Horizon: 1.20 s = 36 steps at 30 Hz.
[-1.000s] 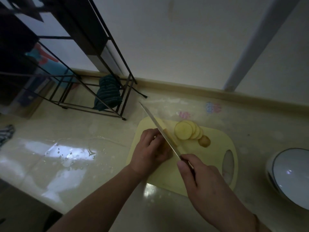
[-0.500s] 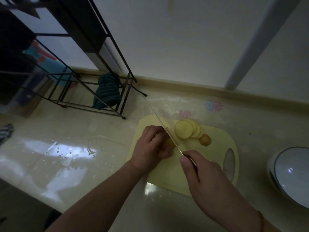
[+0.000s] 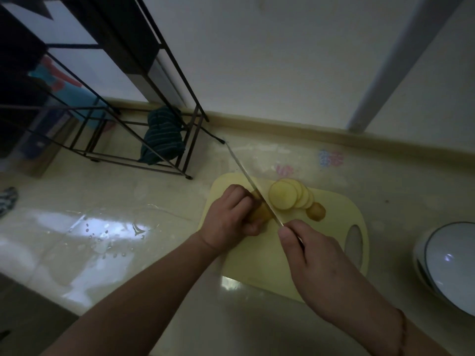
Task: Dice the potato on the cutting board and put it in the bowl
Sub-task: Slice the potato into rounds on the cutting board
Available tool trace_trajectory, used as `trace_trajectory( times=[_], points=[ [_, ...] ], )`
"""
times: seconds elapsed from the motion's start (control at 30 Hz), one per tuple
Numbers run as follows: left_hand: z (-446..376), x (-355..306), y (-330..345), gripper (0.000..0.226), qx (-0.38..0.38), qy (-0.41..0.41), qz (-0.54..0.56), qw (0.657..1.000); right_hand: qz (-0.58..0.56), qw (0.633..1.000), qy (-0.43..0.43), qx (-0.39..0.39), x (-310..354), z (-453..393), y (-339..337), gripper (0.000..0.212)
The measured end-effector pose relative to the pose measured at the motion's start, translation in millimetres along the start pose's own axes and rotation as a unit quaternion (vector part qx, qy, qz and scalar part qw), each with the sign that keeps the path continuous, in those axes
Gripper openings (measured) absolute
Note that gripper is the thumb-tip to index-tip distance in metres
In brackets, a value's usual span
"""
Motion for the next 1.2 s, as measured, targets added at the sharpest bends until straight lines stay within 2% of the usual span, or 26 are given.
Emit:
trace_trajectory(
  times=[0.13,0.37,0.47,0.6,0.93,1.2],
  points=[
    [-3,2,-1,0.03,0.023,0.038,0.0,0.999,0.009,1.0,-0.002,0.011,-3,-11,0,0.036],
    [-4,5,-2,0.031,0.009,0.025,0.001,1.0,0.047,0.998,-0.026,0.015,-2,-21,4,0.035],
    [-3,4,-4,0.031,0.001,0.002,0.011,1.0,0.051,0.998,-0.004,0.04,-7,-4,-2,0.042],
    [-4,4,-2,0.029,-0.002,0.015,0.009,1.0,0.071,0.996,0.004,0.061,-18,14,-1,0.046],
    [-3,8,0,0.031,0.0,0.003,0.019,1.0,0.054,0.998,-0.017,0.011,-28,-30,28,0.029],
    [-1,9,-1,0.033,-0.005,-0.009,0.029,1.0,0.043,0.999,-0.015,0.004,-36,-38,36,0.03]
  ],
)
Point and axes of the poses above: each hand's wrist, its own z-axis away from the middle knuckle, its own y-axis out of the palm, x = y × z, the point moved 3 cm from there along -z, towards the middle knuckle, and after that the axes turned 4 degrees about z, right-handed, at the moved point
